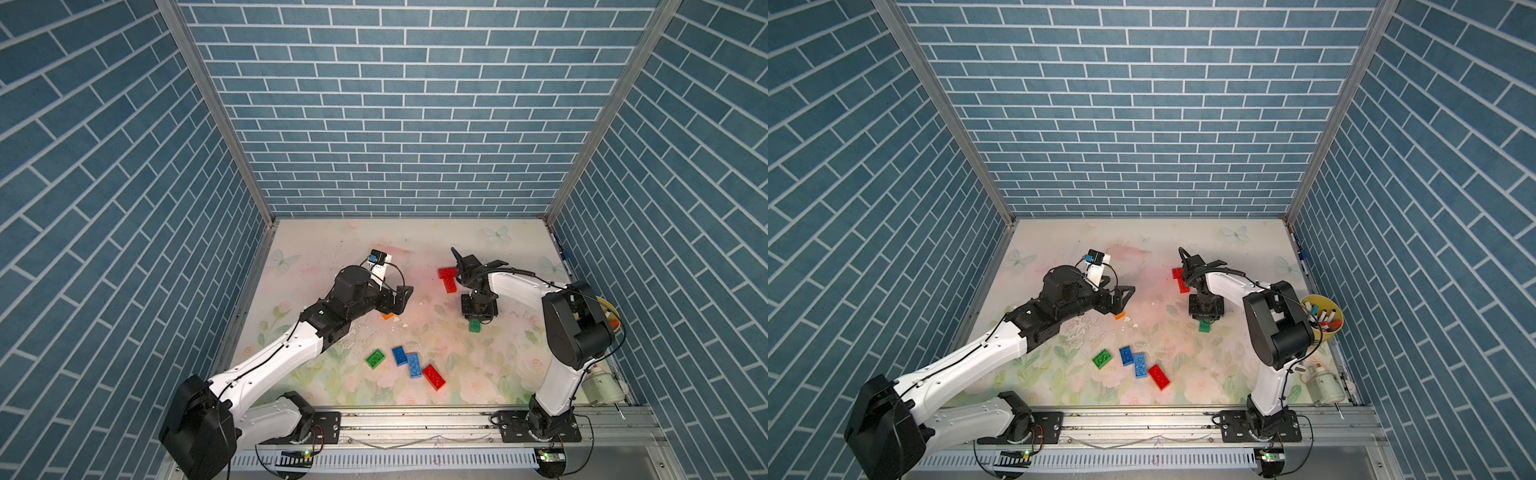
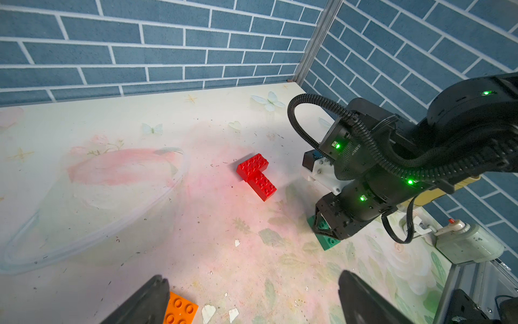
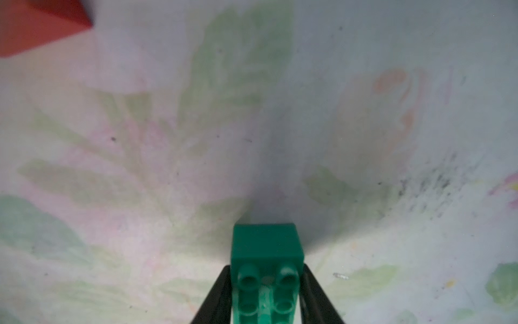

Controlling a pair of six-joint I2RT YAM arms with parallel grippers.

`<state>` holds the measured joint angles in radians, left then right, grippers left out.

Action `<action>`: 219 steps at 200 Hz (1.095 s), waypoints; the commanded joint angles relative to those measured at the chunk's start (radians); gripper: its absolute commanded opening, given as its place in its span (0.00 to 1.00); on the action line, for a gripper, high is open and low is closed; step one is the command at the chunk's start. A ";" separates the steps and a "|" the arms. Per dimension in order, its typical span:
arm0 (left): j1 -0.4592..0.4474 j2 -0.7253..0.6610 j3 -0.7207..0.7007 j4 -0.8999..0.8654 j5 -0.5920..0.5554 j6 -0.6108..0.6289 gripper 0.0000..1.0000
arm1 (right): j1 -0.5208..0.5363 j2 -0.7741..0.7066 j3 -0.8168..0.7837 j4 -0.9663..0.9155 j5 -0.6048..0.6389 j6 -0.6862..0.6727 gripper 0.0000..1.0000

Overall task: Assemble a rectangle with lego
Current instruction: Pick up the lego brick from the center of the board, then place the lego brick at the center of the board.

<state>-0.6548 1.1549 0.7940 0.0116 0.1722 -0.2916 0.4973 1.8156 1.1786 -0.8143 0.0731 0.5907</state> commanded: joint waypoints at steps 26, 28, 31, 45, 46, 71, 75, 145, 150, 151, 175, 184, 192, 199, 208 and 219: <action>-0.010 -0.026 0.025 -0.022 -0.025 -0.012 1.00 | -0.002 -0.082 -0.035 0.005 0.102 0.301 0.21; -0.009 -0.025 0.025 -0.022 -0.027 -0.012 1.00 | -0.002 -0.087 -0.035 0.002 0.106 0.316 0.20; -0.010 -0.026 0.025 -0.022 -0.027 -0.013 1.00 | -0.002 -0.095 -0.036 -0.002 0.115 0.345 0.20; -0.009 -0.030 0.025 -0.022 -0.029 -0.020 1.00 | -0.002 -0.137 -0.047 0.001 0.125 0.463 0.20; -0.009 -0.031 0.025 -0.022 -0.029 -0.021 1.00 | -0.002 -0.141 -0.047 0.000 0.127 0.471 0.20; -0.010 -0.035 0.027 -0.025 -0.032 -0.024 1.00 | -0.002 -0.193 -0.063 0.020 0.125 0.695 0.20; -0.011 -0.036 0.027 -0.024 -0.032 -0.024 1.00 | -0.002 -0.194 -0.064 0.028 0.120 0.724 0.20; -0.009 -0.051 0.024 -0.028 -0.032 -0.024 1.00 | -0.002 -0.084 -0.056 0.104 0.046 1.072 0.16; -0.010 -0.052 0.024 -0.028 -0.031 -0.024 1.00 | -0.002 -0.078 -0.057 0.109 0.049 1.085 0.16; -0.010 -0.051 0.024 -0.029 -0.031 -0.024 1.00 | -0.002 -0.077 -0.057 0.111 0.049 1.087 0.16; -0.009 -0.050 0.023 -0.029 -0.033 -0.023 1.00 | -0.003 -0.043 -0.041 0.121 0.050 1.085 0.20; -0.009 -0.049 0.022 -0.028 -0.033 -0.023 1.00 | -0.004 -0.034 -0.033 0.118 0.046 1.067 0.27; -0.010 -0.047 0.022 -0.029 -0.033 -0.023 1.00 | -0.005 -0.029 -0.026 0.110 0.044 1.044 0.34; -0.010 -0.046 0.022 -0.028 -0.033 -0.022 1.00 | -0.005 -0.027 -0.019 0.097 0.045 1.017 0.40; -0.009 -0.045 0.022 -0.028 -0.035 -0.020 1.00 | -0.008 -0.027 -0.009 0.078 0.039 0.979 0.46; -0.010 -0.044 0.023 -0.029 -0.036 -0.019 1.00 | -0.012 -0.032 -0.002 0.049 0.027 0.924 0.57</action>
<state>-0.6598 1.1172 0.7944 -0.0048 0.1497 -0.3111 0.4927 1.7771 1.1381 -0.6975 0.1116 1.5337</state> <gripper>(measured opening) 0.998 0.477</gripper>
